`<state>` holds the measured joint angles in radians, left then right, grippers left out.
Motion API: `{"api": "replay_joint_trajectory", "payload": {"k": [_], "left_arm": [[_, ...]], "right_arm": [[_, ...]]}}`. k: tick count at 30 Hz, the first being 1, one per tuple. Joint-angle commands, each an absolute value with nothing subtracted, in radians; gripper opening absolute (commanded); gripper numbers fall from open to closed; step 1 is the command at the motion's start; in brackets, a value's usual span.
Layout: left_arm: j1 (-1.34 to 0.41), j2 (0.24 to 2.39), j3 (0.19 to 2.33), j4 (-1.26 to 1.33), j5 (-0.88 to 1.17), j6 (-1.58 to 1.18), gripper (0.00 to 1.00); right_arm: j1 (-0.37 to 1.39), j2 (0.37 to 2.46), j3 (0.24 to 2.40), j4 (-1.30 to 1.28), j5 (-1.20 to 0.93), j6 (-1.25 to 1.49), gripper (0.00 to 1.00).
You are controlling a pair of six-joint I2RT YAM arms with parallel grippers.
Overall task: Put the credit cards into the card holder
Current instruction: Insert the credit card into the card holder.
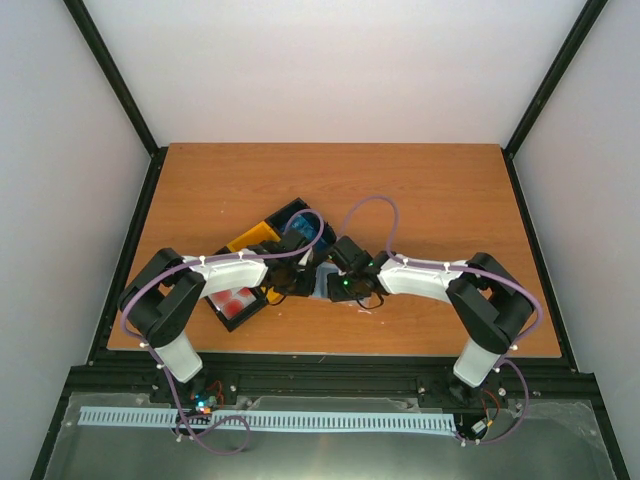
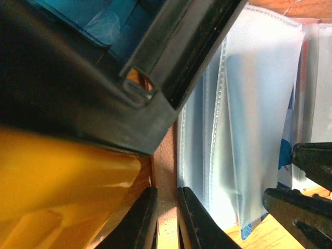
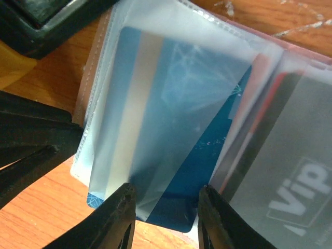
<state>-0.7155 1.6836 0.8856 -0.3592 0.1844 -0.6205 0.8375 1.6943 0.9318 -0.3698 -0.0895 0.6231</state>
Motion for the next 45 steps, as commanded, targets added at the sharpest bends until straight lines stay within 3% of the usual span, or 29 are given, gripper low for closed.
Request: {"api": "replay_joint_trajectory", "payload": {"k": [1, 10, 26, 33, 45], "left_arm": [[-0.718, 1.677, 0.874, -0.372, 0.192, -0.642, 0.12], [-0.716, 1.657, 0.870, -0.375, 0.188, -0.642, 0.12], [-0.712, 1.656, 0.871, -0.377, 0.190, -0.644, 0.12], [-0.709, 1.651, 0.874, -0.381, 0.188, -0.644, 0.12], [-0.705, 1.640, 0.870, -0.376, 0.200, -0.644, 0.12]], "right_arm": [[0.848, 1.705, 0.895, -0.249, -0.091, 0.704, 0.33], [0.849, 1.579, 0.830, -0.229, -0.038, 0.707, 0.39], [0.892, 1.613, 0.821, -0.351, 0.005, 0.636, 0.50], [0.893, 1.695, 0.854, -0.301, -0.089, 0.614, 0.47], [0.893, 1.599, 0.759, -0.067, -0.100, 0.740, 0.46]]}}
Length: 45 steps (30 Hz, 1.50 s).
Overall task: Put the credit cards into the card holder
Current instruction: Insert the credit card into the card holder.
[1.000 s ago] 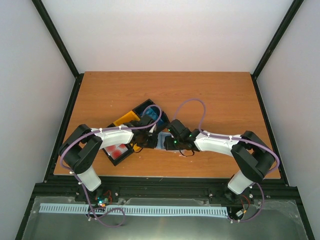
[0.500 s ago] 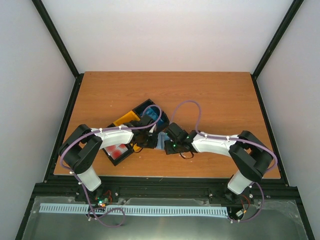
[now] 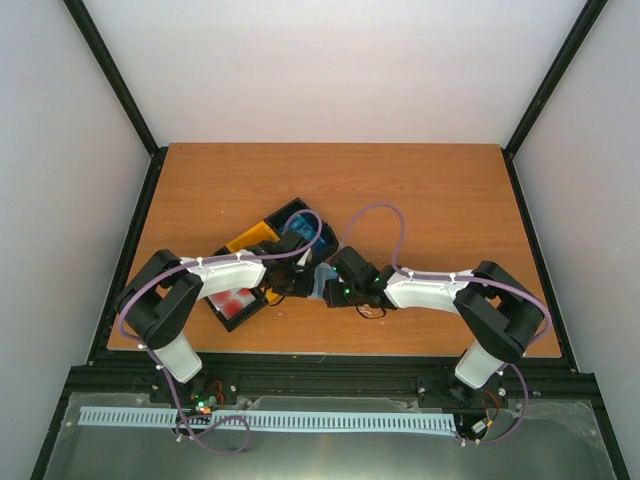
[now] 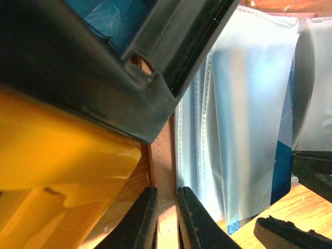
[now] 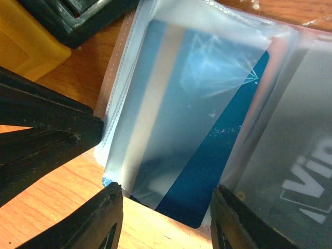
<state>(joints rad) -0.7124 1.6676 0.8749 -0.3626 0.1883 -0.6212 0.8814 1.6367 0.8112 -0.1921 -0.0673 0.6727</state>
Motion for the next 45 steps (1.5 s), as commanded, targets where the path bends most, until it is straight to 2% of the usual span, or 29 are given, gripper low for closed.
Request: {"api": "replay_joint_trajectory", "payload": {"k": [1, 9, 15, 24, 33, 38, 45], "left_arm": [[-0.706, 1.639, 0.869, -0.375, 0.200, -0.644, 0.12], [-0.705, 1.638, 0.867, -0.371, 0.201, -0.642, 0.12], [-0.702, 1.636, 0.865, -0.371, 0.199, -0.643, 0.12], [-0.696, 1.631, 0.854, -0.369, 0.204, -0.647, 0.12], [-0.652, 1.601, 0.806, -0.311, 0.306, -0.662, 0.12], [-0.635, 1.593, 0.794, -0.302, 0.321, -0.666, 0.12], [-0.621, 1.584, 0.798, -0.332, 0.231, -0.658, 0.17]], "right_arm": [[0.893, 1.586, 0.746, -0.057, -0.092, 0.748, 0.47], [0.896, 1.539, 0.764, -0.213, 0.019, 0.676, 0.50], [0.932, 1.587, 0.793, -0.333, 0.084, 0.586, 0.50], [0.967, 1.724, 0.887, -0.376, 0.138, 0.481, 0.51], [0.982, 1.749, 0.861, -0.299, 0.142, 0.470, 0.50], [0.981, 1.693, 0.825, -0.243, 0.136, 0.530, 0.54], [0.981, 1.610, 0.803, -0.254, 0.180, 0.544, 0.60]]}}
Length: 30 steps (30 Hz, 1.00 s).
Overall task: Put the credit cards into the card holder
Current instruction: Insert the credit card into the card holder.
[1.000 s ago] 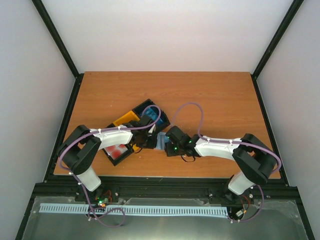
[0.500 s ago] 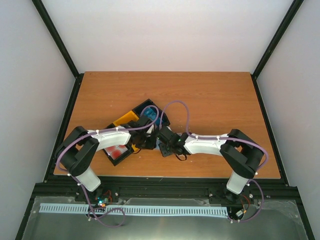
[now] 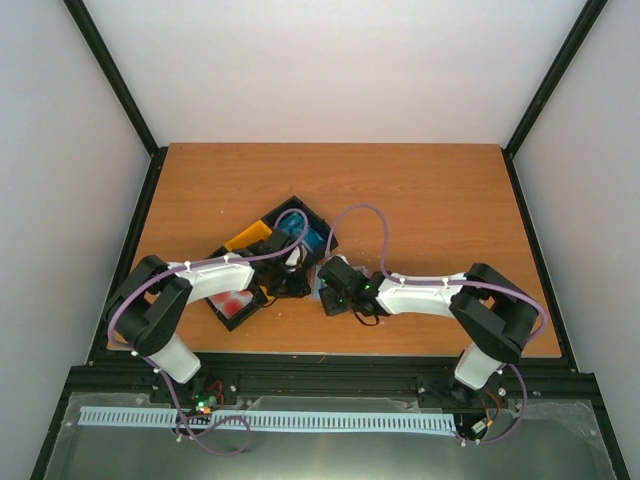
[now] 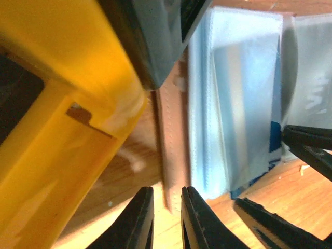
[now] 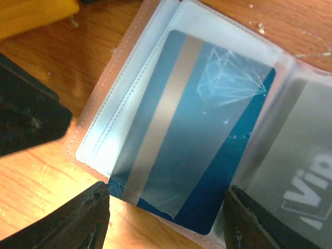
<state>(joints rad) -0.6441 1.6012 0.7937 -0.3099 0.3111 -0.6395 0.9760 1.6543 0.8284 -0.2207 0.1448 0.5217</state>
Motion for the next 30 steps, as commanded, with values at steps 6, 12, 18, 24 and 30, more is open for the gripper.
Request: {"api": "replay_joint_trajectory", "payload": {"k": [6, 12, 18, 24, 30], "left_arm": [[-0.602, 1.602, 0.840, -0.369, 0.104, -0.634, 0.22], [-0.579, 1.605, 0.876, -0.369, 0.122, -0.609, 0.30], [-0.579, 1.586, 0.823, -0.321, 0.241, -0.642, 0.38], [-0.580, 1.584, 0.803, -0.302, 0.280, -0.666, 0.39], [-0.579, 1.593, 0.800, -0.298, 0.297, -0.675, 0.39]], "right_arm": [[0.982, 1.558, 0.790, -0.281, 0.198, 0.538, 0.60], [0.982, 1.597, 0.807, -0.304, 0.162, 0.451, 0.60], [0.982, 1.626, 0.811, -0.328, 0.142, 0.342, 0.61], [0.982, 1.685, 0.842, -0.330, 0.193, 0.316, 0.61], [0.989, 1.732, 0.866, -0.312, 0.269, 0.326, 0.59]]}}
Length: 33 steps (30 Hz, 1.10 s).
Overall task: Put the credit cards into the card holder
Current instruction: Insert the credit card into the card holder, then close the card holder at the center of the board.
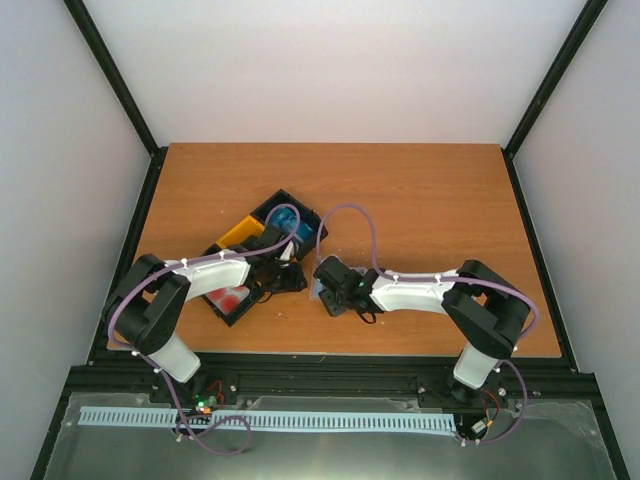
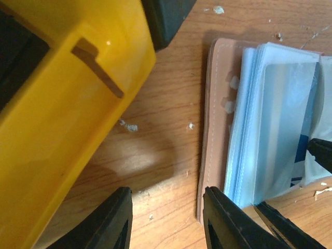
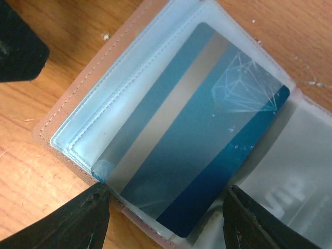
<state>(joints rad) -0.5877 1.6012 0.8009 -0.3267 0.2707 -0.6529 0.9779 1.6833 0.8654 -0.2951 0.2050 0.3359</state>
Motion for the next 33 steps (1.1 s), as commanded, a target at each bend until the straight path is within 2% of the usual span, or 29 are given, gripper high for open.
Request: {"api": "replay_joint_trajectory", "payload": {"k": [1, 6, 10, 14, 17, 24, 33], "left_arm": [[-0.580, 1.594, 0.798, -0.299, 0.299, -0.678, 0.38], [-0.580, 1.600, 0.792, -0.295, 0.306, -0.681, 0.36], [-0.580, 1.598, 0.797, -0.293, 0.318, -0.686, 0.38], [-0.580, 1.591, 0.803, -0.285, 0.341, -0.701, 0.44], [-0.580, 1.593, 0.808, -0.276, 0.358, -0.716, 0.52], [-0.579, 1.621, 0.825, -0.262, 0.400, -0.757, 0.68], [-0.580, 1.683, 0.859, -0.245, 0.452, -0.795, 0.73]], "right_arm": [[0.992, 1.736, 0.867, -0.306, 0.278, 0.320, 0.59], [0.996, 1.724, 0.871, -0.291, 0.272, 0.318, 0.57], [0.996, 1.632, 0.877, -0.290, 0.203, 0.387, 0.59], [0.987, 1.521, 0.878, -0.324, 0.188, 0.486, 0.63], [0.958, 1.450, 0.864, -0.376, 0.219, 0.585, 0.65], [0.862, 1.404, 0.836, -0.641, 0.328, 0.856, 0.66], [0.785, 1.407, 0.779, -0.639, 0.210, 0.891, 0.66]]}}
